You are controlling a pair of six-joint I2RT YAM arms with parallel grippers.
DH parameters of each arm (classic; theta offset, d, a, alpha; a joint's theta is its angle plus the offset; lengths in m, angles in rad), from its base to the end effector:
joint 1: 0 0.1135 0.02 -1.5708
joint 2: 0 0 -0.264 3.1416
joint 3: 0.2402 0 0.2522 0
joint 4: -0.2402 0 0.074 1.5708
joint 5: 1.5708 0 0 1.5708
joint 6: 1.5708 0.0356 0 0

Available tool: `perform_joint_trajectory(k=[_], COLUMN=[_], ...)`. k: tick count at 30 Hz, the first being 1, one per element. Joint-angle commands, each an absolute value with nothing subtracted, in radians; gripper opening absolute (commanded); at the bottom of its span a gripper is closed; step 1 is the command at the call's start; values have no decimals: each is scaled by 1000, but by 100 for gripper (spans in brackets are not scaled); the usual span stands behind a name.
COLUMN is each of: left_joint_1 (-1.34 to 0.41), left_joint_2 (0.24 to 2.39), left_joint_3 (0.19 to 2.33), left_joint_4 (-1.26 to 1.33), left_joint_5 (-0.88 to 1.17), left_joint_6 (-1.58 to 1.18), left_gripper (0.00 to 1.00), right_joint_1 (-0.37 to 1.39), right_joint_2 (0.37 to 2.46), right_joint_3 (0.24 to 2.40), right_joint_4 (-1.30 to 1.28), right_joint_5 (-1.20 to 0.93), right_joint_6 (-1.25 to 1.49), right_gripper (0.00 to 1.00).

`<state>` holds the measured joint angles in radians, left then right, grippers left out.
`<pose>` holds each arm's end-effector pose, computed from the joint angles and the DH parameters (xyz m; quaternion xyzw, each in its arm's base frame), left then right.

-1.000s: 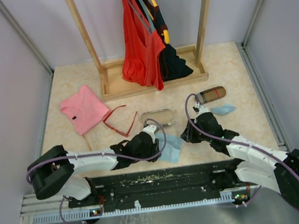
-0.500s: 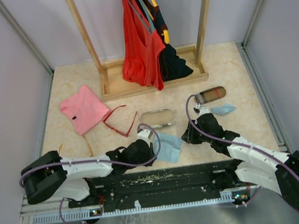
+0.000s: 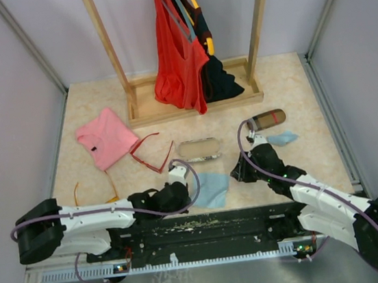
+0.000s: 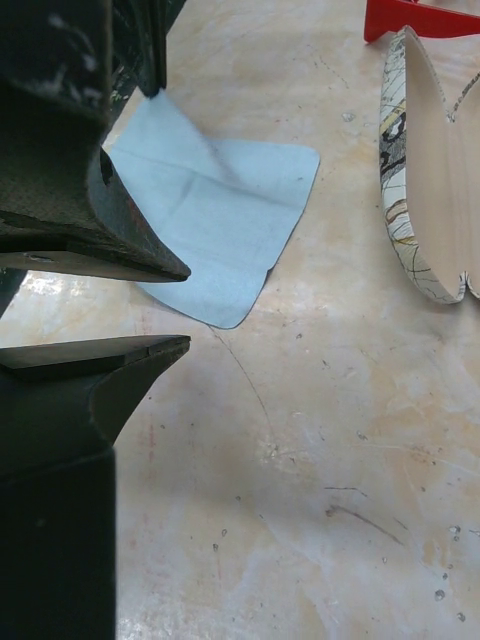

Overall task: Organize the sunglasses
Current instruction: Adjust the glasses cleaning cloth at the center of the board.

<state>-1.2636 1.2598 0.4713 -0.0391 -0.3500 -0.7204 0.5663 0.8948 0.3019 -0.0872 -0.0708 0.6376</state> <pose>0.0803 -0.2128 0.1543 0.1853 0.9008 -0.2106 0.3314 0.1477 0.0969 0.1635 0.0169 0.9019 0.2701 0.3367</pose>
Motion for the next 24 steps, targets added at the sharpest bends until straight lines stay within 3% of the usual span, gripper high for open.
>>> perform_joint_trajectory(k=[1,6,12,17,24], left_joint_1=[-1268,-1267,-1266,-1266,-1266], left_joint_2=[1196,1206,1232,1288,1447], left_joint_3=[557,589,602,609,632], left_joint_4=[-177,-188,-92,86,115], left_joint_5=[-470,-480,-454,-333,-323], left_joint_6=[-665,-640,-600,-506,-514], left_gripper=[13,24,29,19,5], right_joint_1=[562,562,561,561,562], right_joint_2=[868,862,861,873,873], right_joint_3=[328,331,340,334,325], right_joint_4=[-93,-90,-90,-74,-63], right_joint_5=[-50,-60,-61,-76,-90], right_joint_6=[619,626,643,649,659], right_gripper=[29,29,33,33,33])
